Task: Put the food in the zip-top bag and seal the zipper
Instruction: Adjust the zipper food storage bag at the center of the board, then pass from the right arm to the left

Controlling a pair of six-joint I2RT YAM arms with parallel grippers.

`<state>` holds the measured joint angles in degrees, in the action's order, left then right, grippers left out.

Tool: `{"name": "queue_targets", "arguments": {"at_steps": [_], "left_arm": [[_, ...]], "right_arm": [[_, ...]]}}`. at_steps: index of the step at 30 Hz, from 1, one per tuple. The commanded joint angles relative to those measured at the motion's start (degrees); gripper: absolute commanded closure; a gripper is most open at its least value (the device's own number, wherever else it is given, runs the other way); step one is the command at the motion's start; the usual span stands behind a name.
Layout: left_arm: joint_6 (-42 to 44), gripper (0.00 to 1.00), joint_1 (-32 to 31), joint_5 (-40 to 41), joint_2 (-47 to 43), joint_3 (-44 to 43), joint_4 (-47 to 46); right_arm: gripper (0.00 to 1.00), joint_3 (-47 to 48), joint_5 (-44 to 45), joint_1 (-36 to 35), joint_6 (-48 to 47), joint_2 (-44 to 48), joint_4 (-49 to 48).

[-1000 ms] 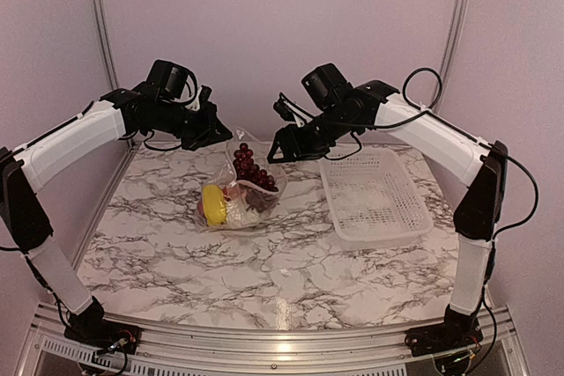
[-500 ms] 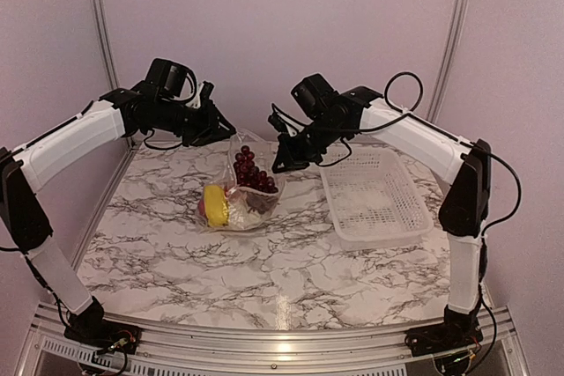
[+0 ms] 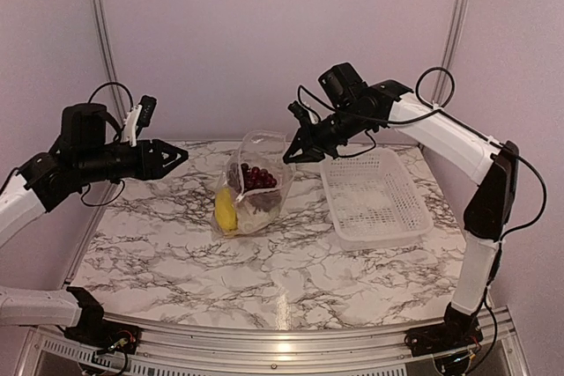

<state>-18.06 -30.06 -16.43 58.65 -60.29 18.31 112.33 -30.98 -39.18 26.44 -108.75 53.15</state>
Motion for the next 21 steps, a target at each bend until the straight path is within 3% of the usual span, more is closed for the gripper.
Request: {"name": "queue_targets", "arguments": {"at_steps": [1,5,10,15,21], "left_arm": [[5.8,0.48,-0.28,-2.54,-12.88,12.61,-9.5],[6.82,0.5,-2.2,-3.34,-15.55,18.23,-12.37],[13.55,0.54,-8.96,-0.52,-10.01,18.26,-14.59],[19.29,0.52,-17.26,6.77,-4.3,18.25,-19.43],[18.88,0.51,-19.87,15.66,-0.1,20.58,-29.59]], "right_arm": [[1.0,1.31,-3.61,0.44,2.88,0.89,-4.01],[1.0,1.7,-5.23,0.55,3.65,0.26,-4.29],[1.0,2.28,-7.34,1.02,4.6,-0.42,-3.84],[1.0,2.78,-8.13,1.71,4.92,-1.35,-2.88],[1.0,3.05,-8.55,1.68,6.3,-1.53,-3.77]]}}
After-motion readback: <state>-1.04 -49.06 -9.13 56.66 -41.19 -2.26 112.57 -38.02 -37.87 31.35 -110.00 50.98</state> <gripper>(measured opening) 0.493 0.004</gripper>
